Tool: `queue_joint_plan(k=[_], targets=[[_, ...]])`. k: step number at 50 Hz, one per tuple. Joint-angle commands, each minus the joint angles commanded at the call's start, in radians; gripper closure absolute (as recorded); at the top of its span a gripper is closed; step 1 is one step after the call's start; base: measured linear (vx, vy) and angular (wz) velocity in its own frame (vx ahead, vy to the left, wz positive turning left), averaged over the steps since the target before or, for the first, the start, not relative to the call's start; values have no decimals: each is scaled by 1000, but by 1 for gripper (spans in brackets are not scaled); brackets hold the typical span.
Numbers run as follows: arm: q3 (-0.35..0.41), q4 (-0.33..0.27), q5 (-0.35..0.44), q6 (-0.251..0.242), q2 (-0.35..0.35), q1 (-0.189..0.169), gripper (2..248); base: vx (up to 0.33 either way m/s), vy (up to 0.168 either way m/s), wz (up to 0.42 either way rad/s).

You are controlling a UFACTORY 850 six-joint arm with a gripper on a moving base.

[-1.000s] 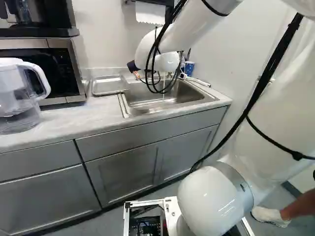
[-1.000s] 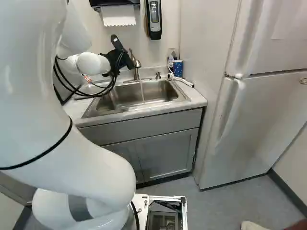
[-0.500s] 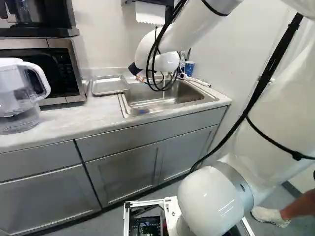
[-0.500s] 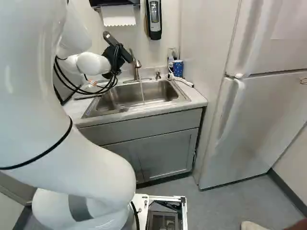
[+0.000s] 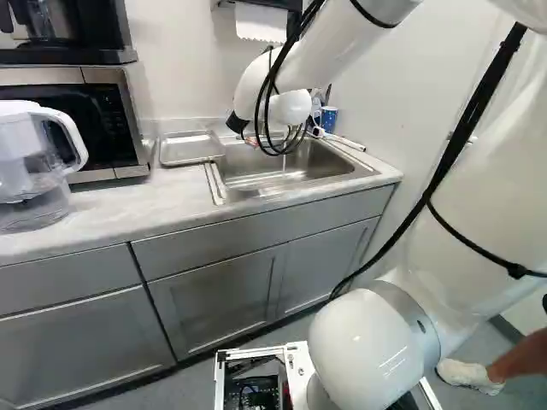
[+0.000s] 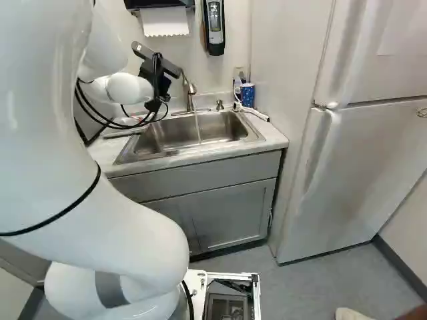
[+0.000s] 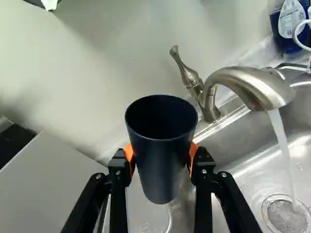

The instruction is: Rinse the cup and place it in the tray

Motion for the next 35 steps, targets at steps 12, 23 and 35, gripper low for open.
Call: queue_joint_plan(k=[12, 23, 35], targets=[[0, 0, 0, -126, 0, 0, 127, 0, 0, 0], [0, 0, 0, -242, 0, 0, 127, 0, 0, 0], [0, 0, 0, -368, 0, 0, 127, 0, 0, 0]])
